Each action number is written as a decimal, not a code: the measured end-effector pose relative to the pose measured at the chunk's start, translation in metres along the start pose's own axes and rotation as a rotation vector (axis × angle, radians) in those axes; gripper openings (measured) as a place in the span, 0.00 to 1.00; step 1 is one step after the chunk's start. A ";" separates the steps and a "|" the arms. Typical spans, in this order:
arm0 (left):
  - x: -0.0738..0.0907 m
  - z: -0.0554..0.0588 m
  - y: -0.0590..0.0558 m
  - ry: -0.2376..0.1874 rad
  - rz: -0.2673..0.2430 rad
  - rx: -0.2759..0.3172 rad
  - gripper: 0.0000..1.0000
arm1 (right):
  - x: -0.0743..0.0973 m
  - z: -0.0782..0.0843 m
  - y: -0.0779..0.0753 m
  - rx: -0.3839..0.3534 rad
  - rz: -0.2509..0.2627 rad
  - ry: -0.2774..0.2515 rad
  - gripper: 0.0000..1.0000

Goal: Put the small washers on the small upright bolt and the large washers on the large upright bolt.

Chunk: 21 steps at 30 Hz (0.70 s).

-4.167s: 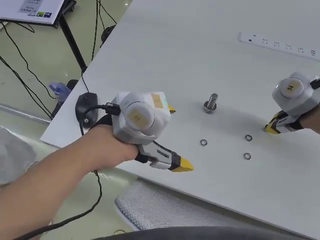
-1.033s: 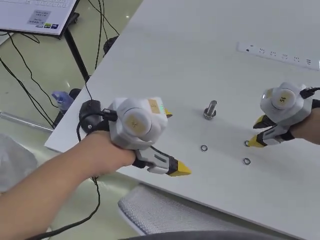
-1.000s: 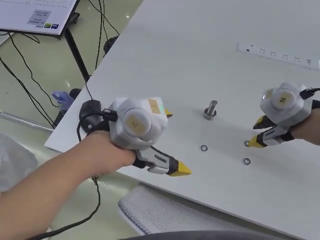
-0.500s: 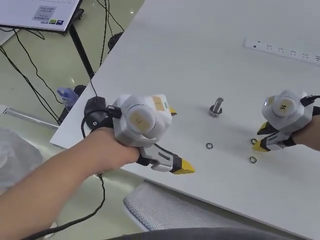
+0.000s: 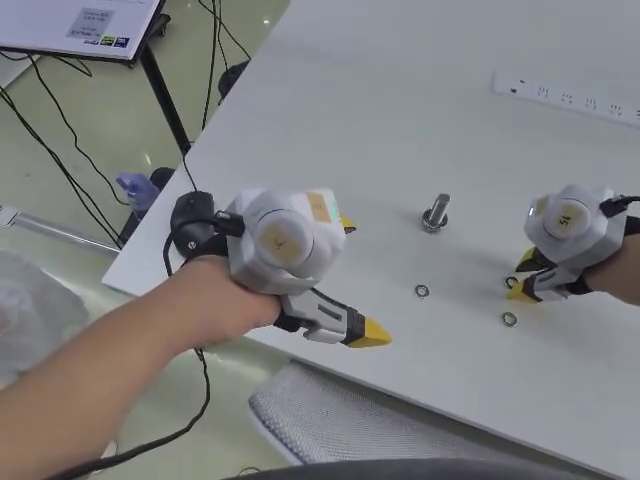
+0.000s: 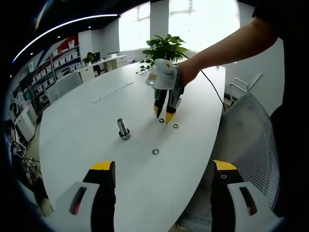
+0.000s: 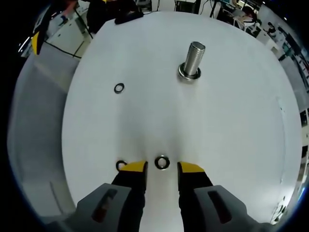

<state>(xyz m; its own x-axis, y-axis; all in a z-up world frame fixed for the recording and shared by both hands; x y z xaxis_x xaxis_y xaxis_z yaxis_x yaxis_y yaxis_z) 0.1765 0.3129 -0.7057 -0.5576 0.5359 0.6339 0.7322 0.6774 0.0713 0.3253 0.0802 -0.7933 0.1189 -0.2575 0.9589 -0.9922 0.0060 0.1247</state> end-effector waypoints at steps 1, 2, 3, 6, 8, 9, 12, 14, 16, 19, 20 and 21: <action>0.000 0.000 0.000 0.000 0.000 0.001 0.80 | 0.000 0.000 0.000 0.001 0.001 -0.002 0.25; 0.000 0.000 0.000 -0.002 0.001 0.000 0.80 | 0.000 0.000 0.001 0.004 0.003 -0.006 0.25; 0.000 0.000 -0.001 -0.004 0.002 -0.003 0.80 | 0.000 0.000 0.002 0.006 0.003 -0.007 0.24; 0.001 0.000 0.000 -0.005 0.000 -0.001 0.79 | -0.001 0.000 0.003 0.005 0.008 -0.013 0.21; 0.002 -0.001 -0.001 -0.006 -0.002 -0.002 0.79 | -0.001 -0.001 0.003 -0.005 0.013 -0.014 0.19; 0.002 0.000 -0.001 -0.005 -0.002 -0.003 0.79 | -0.001 -0.001 0.003 -0.005 0.016 -0.012 0.17; 0.003 0.001 -0.002 -0.003 0.000 -0.004 0.79 | -0.002 -0.002 0.004 0.005 0.022 -0.002 0.14; 0.003 0.001 -0.002 -0.001 -0.001 -0.005 0.79 | -0.002 -0.002 0.005 0.007 0.023 0.004 0.14; 0.004 0.001 -0.002 -0.001 -0.002 -0.008 0.78 | -0.002 -0.003 0.005 0.002 0.025 0.010 0.14; 0.005 0.001 -0.002 0.000 -0.001 -0.009 0.78 | -0.002 -0.004 0.005 -0.020 0.031 0.016 0.14; 0.005 0.001 -0.002 -0.001 -0.002 -0.011 0.78 | -0.002 -0.004 0.005 -0.026 0.032 0.017 0.13; 0.005 0.001 -0.001 -0.002 -0.002 -0.010 0.78 | -0.002 -0.004 0.005 -0.041 0.030 0.016 0.13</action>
<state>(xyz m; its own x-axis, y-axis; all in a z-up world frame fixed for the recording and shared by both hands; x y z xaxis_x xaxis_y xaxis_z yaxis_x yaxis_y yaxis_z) 0.1721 0.3152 -0.7028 -0.5599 0.5353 0.6324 0.7350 0.6733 0.0807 0.3201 0.0845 -0.7937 0.0901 -0.2409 0.9664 -0.9930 0.0530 0.1058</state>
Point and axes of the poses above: the centre of the closed fingertips' face, and the gripper's own axes: x roughly backward along the fingers, y roughly to its left, z roughly out of its underside, the point moved 8 cm from there along x, roughly backward along the fingers, and after that the axes turned 8 degrees about -z, right-handed, at the moved point
